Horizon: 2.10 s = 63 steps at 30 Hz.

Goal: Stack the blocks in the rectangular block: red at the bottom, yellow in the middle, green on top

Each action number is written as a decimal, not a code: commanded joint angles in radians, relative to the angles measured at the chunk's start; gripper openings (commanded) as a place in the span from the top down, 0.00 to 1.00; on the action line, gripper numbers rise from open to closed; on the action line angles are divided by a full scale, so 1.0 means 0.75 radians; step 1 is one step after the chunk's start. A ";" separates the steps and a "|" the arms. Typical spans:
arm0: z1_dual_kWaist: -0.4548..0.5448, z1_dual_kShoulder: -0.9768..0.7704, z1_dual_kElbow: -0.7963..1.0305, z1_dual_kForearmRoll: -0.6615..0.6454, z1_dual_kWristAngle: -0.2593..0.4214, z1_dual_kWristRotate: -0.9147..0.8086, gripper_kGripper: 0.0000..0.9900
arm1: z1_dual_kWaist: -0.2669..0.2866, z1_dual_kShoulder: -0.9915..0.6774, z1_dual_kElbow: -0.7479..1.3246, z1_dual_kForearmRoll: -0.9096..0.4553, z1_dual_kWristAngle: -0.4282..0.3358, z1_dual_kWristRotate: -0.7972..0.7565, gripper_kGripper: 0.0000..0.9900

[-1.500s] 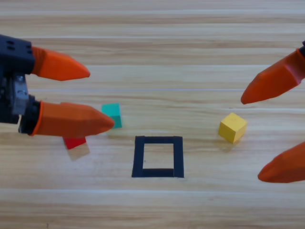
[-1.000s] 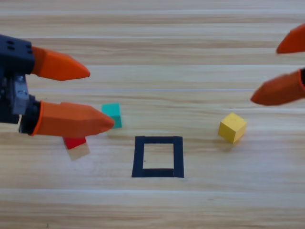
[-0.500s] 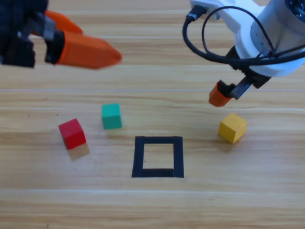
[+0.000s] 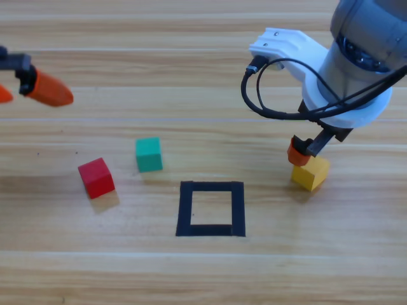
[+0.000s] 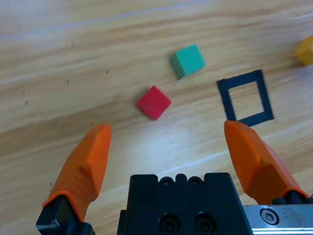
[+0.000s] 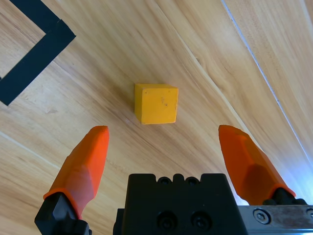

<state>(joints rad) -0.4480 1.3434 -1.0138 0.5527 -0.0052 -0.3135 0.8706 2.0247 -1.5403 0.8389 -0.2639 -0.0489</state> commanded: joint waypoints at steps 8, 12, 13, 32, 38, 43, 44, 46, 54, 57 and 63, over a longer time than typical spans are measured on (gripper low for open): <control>0.023 0.362 -0.186 0.237 0.123 -0.192 0.00 | -0.163 0.205 -0.071 0.080 0.129 -0.074 0.01; -0.080 0.499 -0.317 0.335 0.183 -0.367 0.00 | -0.169 0.217 -0.088 0.088 0.141 -0.092 0.01; -0.100 0.524 -0.338 0.353 0.195 -0.417 0.00 | -0.175 0.227 -0.098 0.096 0.143 -0.096 0.01; -0.172 0.682 -0.325 0.355 0.209 -0.977 0.00 | -0.220 0.413 -0.225 0.192 0.280 -0.143 0.34; -0.190 0.788 -0.346 0.376 0.213 -1.051 0.00 | -0.220 0.442 -0.251 0.233 0.309 -0.143 0.65; -0.204 0.870 -0.389 0.384 0.195 -1.085 0.00 | -0.222 0.434 -0.251 0.264 0.338 -0.143 0.95; -0.207 0.878 -0.393 0.384 0.193 -1.094 0.00 | -0.224 0.424 -0.251 0.272 0.348 -0.143 0.99; -0.209 0.896 -0.407 0.384 0.189 -1.104 0.00 | -0.228 0.370 -0.247 0.305 0.376 -0.143 0.99; -0.209 0.947 -0.448 0.382 0.177 -1.128 0.00 | -0.202 0.043 -0.149 0.342 0.415 -0.131 0.98; -0.207 0.964 -0.456 0.382 0.170 -1.141 0.00 | -0.173 0.037 -0.133 0.344 0.425 -0.119 0.98; -0.182 0.988 -0.460 0.376 0.134 -1.155 0.00 | -0.148 0.025 -0.120 0.364 0.436 -0.115 0.98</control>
<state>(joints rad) -0.5889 2.0326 -1.3556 0.8341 0.1127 -1.1579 0.7299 2.0511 -1.6705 1.0973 0.0397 -0.1396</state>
